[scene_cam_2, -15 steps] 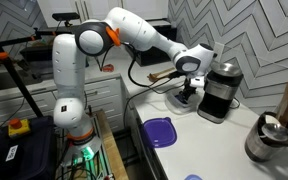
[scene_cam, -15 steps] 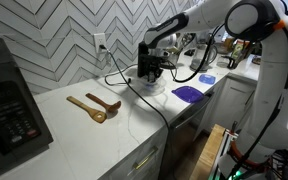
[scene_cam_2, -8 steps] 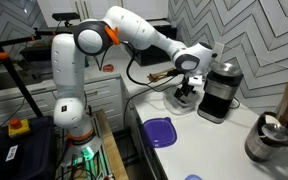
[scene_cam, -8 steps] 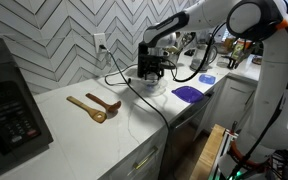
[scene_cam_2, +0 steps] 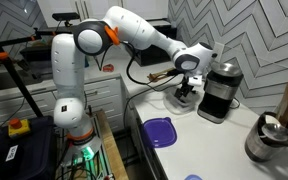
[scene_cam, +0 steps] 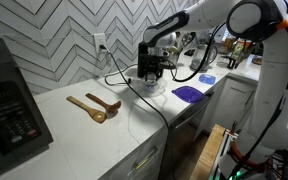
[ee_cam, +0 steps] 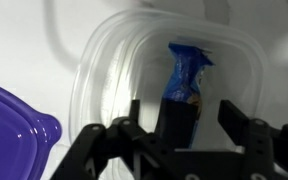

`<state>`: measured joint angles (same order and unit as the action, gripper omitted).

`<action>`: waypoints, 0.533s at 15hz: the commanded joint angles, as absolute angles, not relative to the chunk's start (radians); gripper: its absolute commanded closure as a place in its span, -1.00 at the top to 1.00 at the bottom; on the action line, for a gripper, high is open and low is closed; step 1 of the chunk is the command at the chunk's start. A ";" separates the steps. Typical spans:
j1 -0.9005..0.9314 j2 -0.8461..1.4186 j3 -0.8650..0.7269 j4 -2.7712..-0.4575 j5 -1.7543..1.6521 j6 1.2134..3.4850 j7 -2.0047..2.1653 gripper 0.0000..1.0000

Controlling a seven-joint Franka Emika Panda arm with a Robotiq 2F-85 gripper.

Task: Put the right bowl in the left bowl, then remove the blue sachet from the bowl

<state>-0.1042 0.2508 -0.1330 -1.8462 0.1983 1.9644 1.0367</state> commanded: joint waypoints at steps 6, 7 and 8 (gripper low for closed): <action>-0.102 0.243 -0.136 -1.893 0.237 1.994 1.036 0.22; -0.102 0.241 -0.136 -1.895 0.237 1.999 1.036 0.14; -0.102 0.240 -0.136 -1.897 0.237 2.003 1.036 0.01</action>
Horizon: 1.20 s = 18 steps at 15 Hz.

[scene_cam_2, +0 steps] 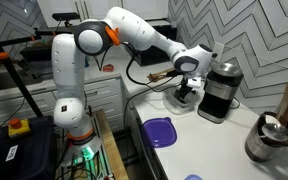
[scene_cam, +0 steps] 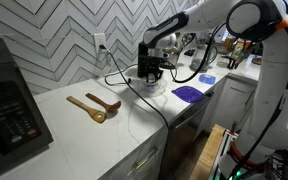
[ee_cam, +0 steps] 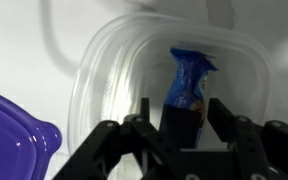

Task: Put the right bowl in the left bowl, then remove the blue sachet from the bowl

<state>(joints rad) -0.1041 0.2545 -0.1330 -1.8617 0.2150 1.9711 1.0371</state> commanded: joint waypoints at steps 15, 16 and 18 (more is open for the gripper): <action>-0.099 0.245 -0.137 -1.925 0.225 2.077 1.033 -0.32; -0.099 0.245 -0.137 -1.927 0.226 2.085 1.033 -0.38; -0.099 0.247 -0.137 -1.935 0.224 2.096 1.032 -0.50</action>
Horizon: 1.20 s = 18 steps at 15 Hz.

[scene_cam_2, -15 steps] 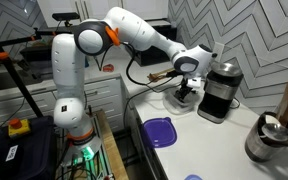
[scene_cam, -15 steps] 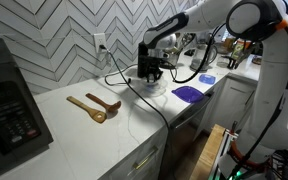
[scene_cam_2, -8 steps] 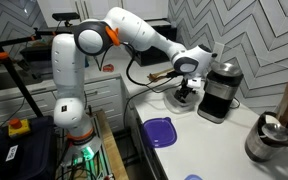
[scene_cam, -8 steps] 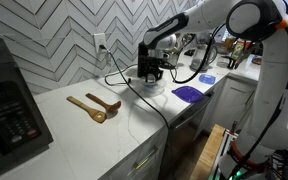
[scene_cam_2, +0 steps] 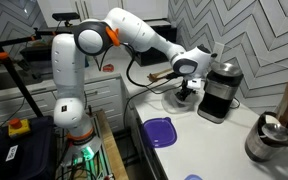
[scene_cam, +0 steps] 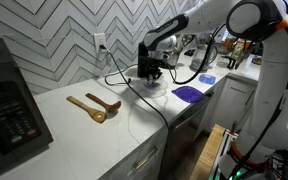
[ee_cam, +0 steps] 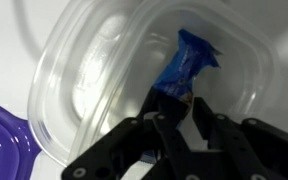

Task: Put the right bowl in the left bowl, then remove the blue sachet from the bowl

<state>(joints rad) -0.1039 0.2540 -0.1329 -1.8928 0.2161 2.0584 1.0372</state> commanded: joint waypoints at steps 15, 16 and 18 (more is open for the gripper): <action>-0.096 0.231 -0.140 -1.950 0.215 2.107 1.048 -1.00; -0.096 0.227 -0.141 -1.950 0.213 2.110 1.049 -1.00; -0.095 0.215 -0.141 -1.951 0.210 2.115 1.051 -1.00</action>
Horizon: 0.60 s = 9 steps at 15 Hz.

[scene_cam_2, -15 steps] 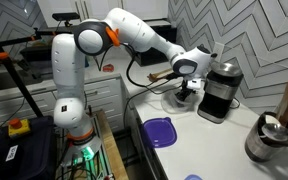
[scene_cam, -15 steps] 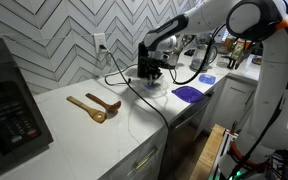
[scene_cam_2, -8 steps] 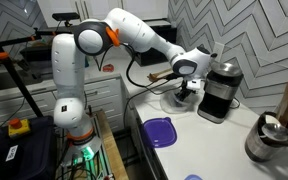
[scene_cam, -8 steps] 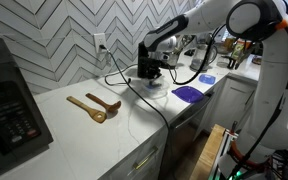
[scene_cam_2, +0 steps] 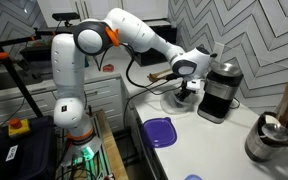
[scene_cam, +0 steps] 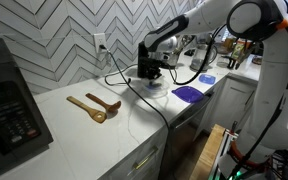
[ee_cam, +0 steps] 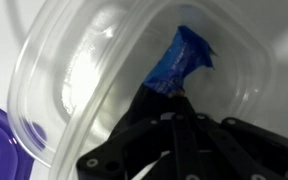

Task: Put the right bowl in the left bowl, then remove the blue sachet from the bowl

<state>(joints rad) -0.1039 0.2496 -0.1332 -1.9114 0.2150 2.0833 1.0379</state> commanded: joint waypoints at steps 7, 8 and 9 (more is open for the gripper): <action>-0.099 0.208 -0.137 -1.950 0.223 2.102 1.044 -1.00; -0.101 0.212 -0.137 -1.952 0.228 2.101 1.041 -1.00; -0.102 0.217 -0.137 -1.957 0.231 2.109 1.040 -1.00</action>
